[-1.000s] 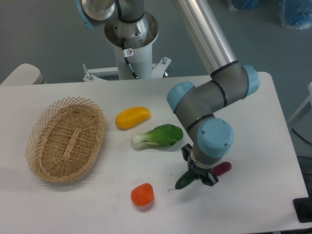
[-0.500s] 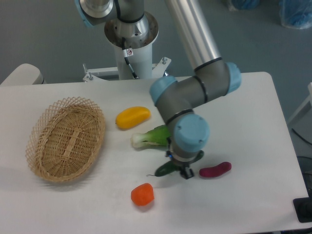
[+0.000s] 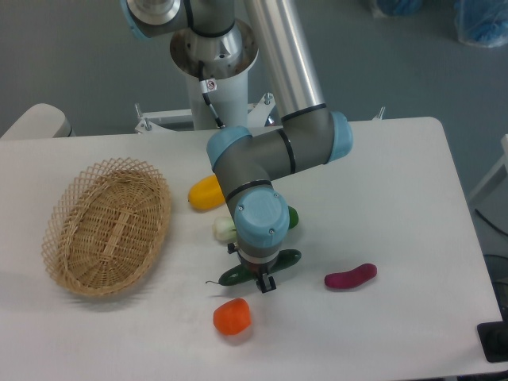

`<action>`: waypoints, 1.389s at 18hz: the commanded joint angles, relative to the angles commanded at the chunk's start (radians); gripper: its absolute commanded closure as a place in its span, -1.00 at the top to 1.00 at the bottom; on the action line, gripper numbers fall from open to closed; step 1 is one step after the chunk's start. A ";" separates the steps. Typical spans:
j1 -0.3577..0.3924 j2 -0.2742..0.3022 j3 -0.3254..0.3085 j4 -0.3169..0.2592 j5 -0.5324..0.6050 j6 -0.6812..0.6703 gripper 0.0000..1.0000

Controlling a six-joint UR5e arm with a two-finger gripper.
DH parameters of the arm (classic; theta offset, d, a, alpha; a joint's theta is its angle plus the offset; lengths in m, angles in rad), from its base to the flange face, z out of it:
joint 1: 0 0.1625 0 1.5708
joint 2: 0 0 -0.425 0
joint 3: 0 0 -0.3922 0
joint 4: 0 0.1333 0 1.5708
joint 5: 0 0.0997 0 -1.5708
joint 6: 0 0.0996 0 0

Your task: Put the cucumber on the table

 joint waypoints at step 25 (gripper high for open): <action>0.124 -0.139 0.379 -0.184 -0.074 -0.152 1.00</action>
